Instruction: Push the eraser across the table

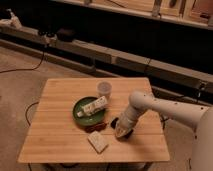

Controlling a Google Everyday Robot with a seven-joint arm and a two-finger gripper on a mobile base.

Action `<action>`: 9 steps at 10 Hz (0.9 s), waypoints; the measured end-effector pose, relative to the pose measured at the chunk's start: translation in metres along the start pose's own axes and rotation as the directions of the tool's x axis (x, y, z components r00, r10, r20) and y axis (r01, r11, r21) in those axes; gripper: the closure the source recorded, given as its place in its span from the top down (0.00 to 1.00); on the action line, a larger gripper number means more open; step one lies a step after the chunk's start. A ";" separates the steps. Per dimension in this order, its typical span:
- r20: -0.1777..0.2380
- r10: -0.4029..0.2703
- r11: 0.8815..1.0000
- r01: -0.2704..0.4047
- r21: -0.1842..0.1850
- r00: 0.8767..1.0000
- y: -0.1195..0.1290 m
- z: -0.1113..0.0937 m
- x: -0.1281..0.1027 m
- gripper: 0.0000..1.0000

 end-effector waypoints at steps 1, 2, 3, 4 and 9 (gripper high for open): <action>-0.015 0.000 1.000 0.000 0.003 1.000 -0.003 -0.004 0.005 0.25; -0.022 0.004 1.000 -0.003 0.004 1.000 -0.004 -0.006 0.008 0.25; -0.029 0.010 1.000 -0.010 0.005 1.000 -0.004 -0.008 0.012 0.25; -0.033 0.021 1.000 -0.021 0.004 0.999 -0.003 -0.009 0.017 0.25; -0.037 0.085 0.996 -0.085 0.010 0.996 0.002 -0.015 0.044 0.25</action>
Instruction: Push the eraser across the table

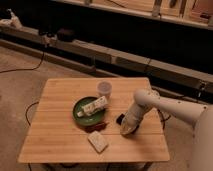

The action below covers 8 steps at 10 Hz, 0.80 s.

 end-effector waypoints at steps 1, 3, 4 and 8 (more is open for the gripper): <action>-0.009 0.018 1.000 -0.018 0.004 1.000 -0.001 -0.004 0.009 0.25; -0.033 0.050 0.999 -0.050 0.019 0.998 -0.004 -0.014 0.027 0.25; -0.048 0.066 0.998 -0.065 0.025 0.997 -0.006 -0.019 0.037 0.25; -0.100 0.122 0.992 -0.117 0.049 0.987 -0.010 -0.038 0.070 0.25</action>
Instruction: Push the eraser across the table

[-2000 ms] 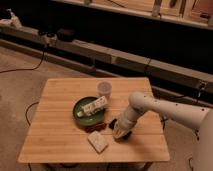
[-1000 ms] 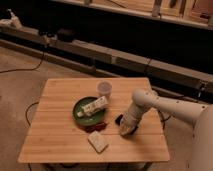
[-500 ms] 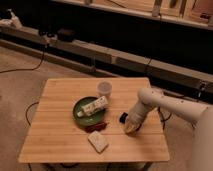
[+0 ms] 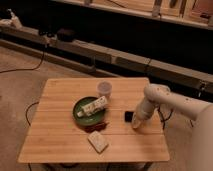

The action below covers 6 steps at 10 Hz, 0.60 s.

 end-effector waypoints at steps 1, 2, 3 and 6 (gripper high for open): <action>-0.012 0.013 1.000 -0.013 0.007 1.000 -0.003 -0.004 0.006 0.25; -0.021 0.031 0.999 -0.031 0.017 0.999 -0.006 -0.007 0.012 0.25; -0.017 0.057 0.998 -0.056 0.030 0.998 -0.010 -0.010 0.014 0.25; 0.010 0.132 0.985 -0.132 0.114 0.991 -0.032 -0.018 0.023 0.25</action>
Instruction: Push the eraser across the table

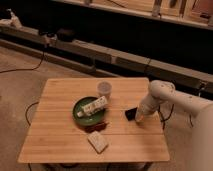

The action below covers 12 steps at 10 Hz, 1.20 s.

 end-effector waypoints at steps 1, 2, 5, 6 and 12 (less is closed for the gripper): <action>0.009 0.024 0.999 -0.024 0.031 1.000 -0.008 0.000 0.002 0.25; 0.016 0.041 0.998 -0.042 0.056 0.999 -0.014 0.002 0.003 0.25; 0.024 0.072 0.990 -0.074 0.124 0.997 -0.031 0.005 0.005 0.25; 0.022 0.080 0.987 -0.082 0.138 0.997 -0.035 0.005 0.008 0.25; 0.009 0.103 0.977 -0.103 0.185 0.995 -0.063 -0.008 0.027 0.25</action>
